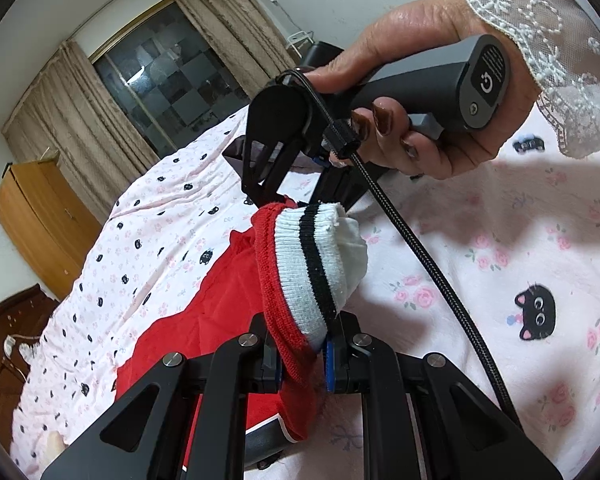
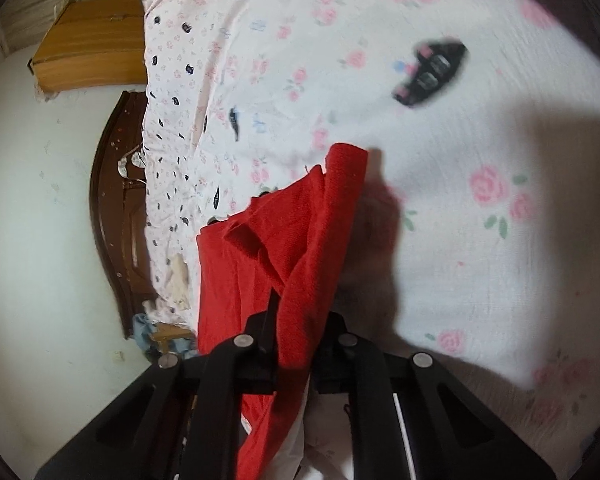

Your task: Fold clothes

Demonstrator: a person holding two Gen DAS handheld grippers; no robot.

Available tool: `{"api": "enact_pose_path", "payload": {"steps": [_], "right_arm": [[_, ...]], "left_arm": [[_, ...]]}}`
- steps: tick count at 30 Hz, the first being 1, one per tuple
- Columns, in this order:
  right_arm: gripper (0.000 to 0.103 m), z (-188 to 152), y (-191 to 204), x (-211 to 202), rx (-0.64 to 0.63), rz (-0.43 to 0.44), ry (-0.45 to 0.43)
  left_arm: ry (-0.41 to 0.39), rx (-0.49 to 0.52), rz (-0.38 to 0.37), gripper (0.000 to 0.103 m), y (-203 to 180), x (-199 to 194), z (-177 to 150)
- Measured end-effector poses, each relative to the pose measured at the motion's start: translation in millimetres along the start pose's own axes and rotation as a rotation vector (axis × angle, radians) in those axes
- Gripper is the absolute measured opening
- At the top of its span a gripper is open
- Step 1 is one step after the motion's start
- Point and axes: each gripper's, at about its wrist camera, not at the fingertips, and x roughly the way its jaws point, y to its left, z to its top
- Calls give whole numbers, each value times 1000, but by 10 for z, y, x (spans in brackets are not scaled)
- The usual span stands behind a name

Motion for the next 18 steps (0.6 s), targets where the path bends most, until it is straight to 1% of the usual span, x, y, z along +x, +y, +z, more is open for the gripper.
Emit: {"api": "enact_pose_path", "payload": {"steps": [3, 9, 12, 18], "right_arm": [[11, -26, 184, -56, -38, -29, -1], [11, -55, 622, -43, -98, -101, 14], [11, -62, 845, -9, -125, -139, 23], [10, -56, 1255, 217, -163, -212, 44]], "left_arm": [[-9, -31, 3, 12, 79, -40, 27], [-10, -156, 9, 12, 393, -139, 34], [1, -232, 12, 12, 579, -167, -23], [25, -378, 22, 12, 957, -199, -206]]}}
